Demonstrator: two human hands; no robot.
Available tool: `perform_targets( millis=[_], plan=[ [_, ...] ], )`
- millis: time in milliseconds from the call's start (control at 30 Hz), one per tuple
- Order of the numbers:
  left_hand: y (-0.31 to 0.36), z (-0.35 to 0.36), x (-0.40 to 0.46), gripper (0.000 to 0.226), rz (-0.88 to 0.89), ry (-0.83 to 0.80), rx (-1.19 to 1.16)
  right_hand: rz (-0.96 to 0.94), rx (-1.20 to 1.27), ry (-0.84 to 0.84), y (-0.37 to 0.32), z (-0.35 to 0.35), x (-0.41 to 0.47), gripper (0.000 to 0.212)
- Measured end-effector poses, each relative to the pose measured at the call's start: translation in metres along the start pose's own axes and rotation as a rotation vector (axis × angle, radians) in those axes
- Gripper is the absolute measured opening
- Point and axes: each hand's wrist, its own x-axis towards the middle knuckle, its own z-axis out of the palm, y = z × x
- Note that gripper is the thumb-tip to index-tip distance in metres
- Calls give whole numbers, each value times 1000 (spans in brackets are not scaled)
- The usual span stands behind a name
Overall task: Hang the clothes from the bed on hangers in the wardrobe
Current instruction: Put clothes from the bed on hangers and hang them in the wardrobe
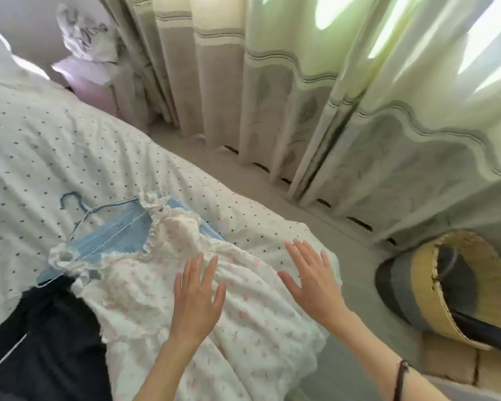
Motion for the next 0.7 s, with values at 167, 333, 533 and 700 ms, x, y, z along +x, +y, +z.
perform_targets(
  millis=[167,333,533,700],
  plan=[
    [95,20,-15,52,318,-107,42,270,22,134,57,-31,-104,74],
    [209,44,-38,51,633,-147,72,525,36,341,104,-63,-207,65],
    [342,88,-110,51,989,-218,88,861,41,489,152,-94,-358,77],
    [436,127,-196,51,1238,-293,58,1121,-23,557,184,-109,-483,82]
  ],
)
